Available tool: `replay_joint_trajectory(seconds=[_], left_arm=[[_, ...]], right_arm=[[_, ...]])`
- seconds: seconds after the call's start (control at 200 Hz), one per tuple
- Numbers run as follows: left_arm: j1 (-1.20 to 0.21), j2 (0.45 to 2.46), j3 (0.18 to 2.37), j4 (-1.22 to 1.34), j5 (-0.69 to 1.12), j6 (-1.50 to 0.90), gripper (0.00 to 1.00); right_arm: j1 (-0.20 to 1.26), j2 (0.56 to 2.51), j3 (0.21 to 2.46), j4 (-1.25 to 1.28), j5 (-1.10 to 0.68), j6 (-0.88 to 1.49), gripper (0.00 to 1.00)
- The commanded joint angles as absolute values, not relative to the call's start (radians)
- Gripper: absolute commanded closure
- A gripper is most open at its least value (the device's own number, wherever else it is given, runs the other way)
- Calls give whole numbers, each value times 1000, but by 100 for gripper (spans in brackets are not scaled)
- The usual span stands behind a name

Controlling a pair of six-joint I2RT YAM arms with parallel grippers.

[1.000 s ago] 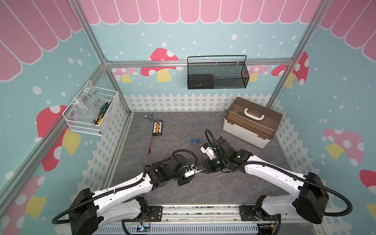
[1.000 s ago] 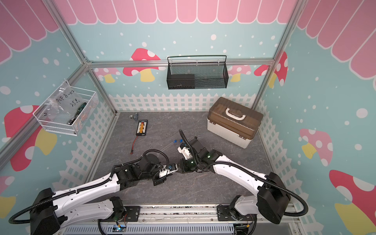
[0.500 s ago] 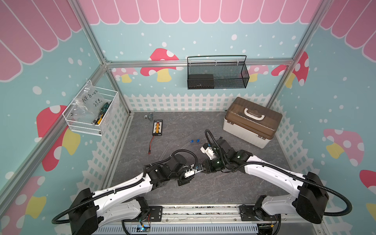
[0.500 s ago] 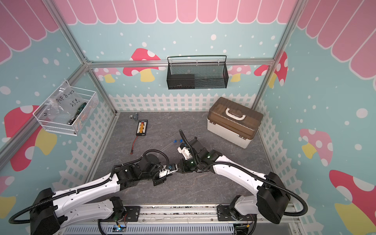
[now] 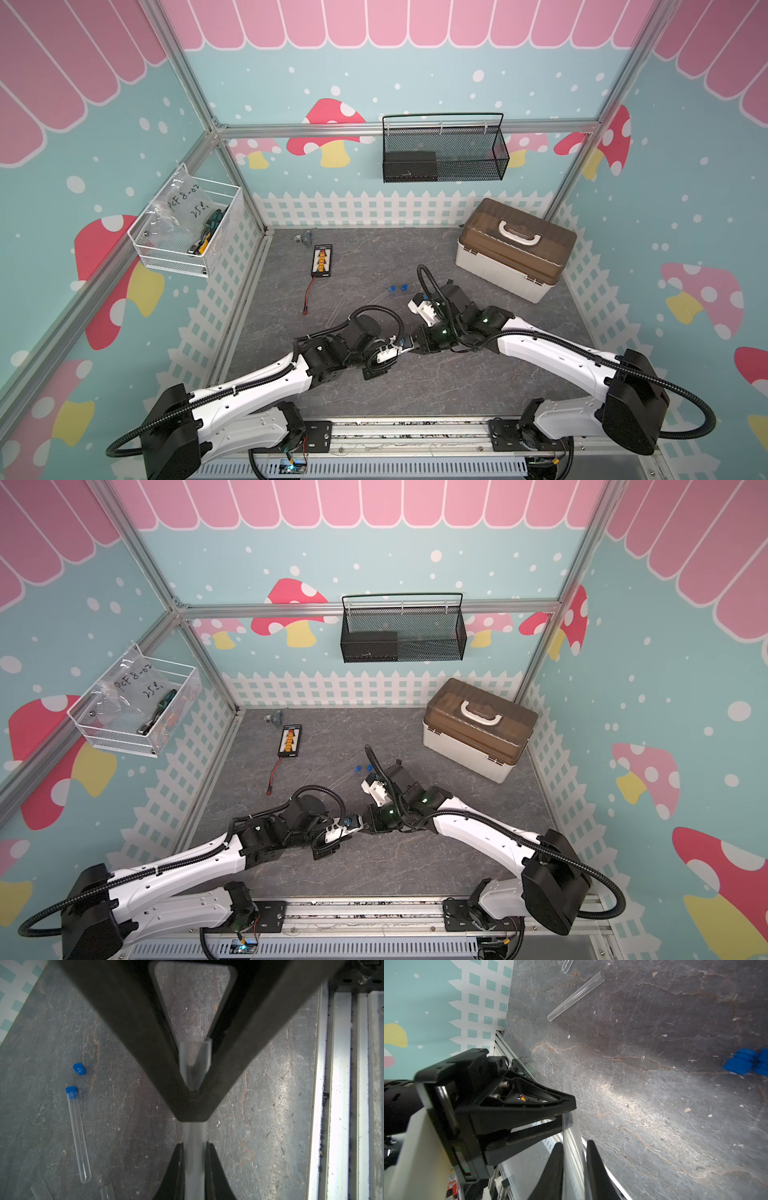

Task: Insert stoppers into test tubes
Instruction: Pick up the test tube at the center of the board.

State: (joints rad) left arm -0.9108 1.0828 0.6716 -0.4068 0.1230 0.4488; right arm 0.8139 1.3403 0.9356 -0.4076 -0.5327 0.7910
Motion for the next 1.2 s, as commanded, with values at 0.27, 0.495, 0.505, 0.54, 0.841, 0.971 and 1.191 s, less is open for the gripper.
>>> replay_joint_trajectory(seconds=[0.27,0.495,0.505,0.54,0.841,0.971,1.191], left_arm=[[-909,1072,661,-393,90,428,77],[-908,964,579,-362,98,445,62],[-908,958,573,-354,98,446,62],[-908,931,550,-330,98,446,62],[-908,773,454,-192,133,465,58],[-908,774,448,-192,155,489,58],[-908,789,451,-189,144,500,68]], right_arm=[[824,1327,885,-370,-552,824,87],[824,1272,864,-341,-555,863,89],[823,1268,864,-339,-556,865,89],[824,1261,862,-337,-560,869,89],[824,1198,859,-289,-624,934,89],[824,1190,872,-275,-647,952,89],[824,1187,884,-265,-656,961,89]])
